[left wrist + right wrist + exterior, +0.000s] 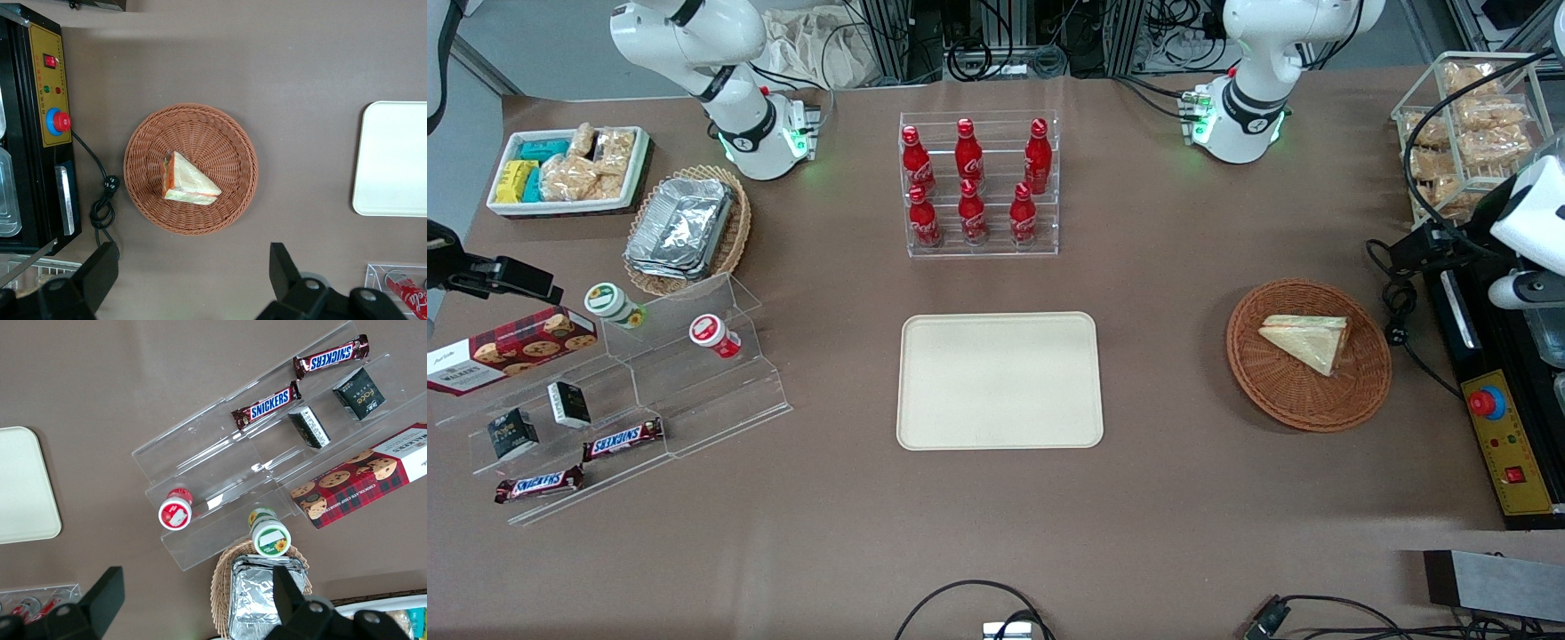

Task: Place sandwich from basket to tray
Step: 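Move the left gripper over the wrapped sandwich in the wicker basket, then lower the left gripper and close it on the wrapped sandwich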

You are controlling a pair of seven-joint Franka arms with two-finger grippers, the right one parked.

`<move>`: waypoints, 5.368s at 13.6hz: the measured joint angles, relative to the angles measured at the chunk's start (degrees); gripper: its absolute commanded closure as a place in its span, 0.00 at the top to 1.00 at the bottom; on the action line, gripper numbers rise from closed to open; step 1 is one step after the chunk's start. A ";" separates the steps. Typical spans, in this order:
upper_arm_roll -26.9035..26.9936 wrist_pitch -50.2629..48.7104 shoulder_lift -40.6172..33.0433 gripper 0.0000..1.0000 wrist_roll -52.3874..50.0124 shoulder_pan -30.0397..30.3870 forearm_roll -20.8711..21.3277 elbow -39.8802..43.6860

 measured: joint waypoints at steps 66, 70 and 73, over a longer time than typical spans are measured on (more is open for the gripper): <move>0.99 57.32 6.32 0.65 -41.87 11.40 -10.80 -51.70; 0.53 57.44 6.76 0.13 -41.92 11.22 -10.80 -51.70; 0.45 57.61 6.77 0.13 -41.92 11.10 -10.80 -51.70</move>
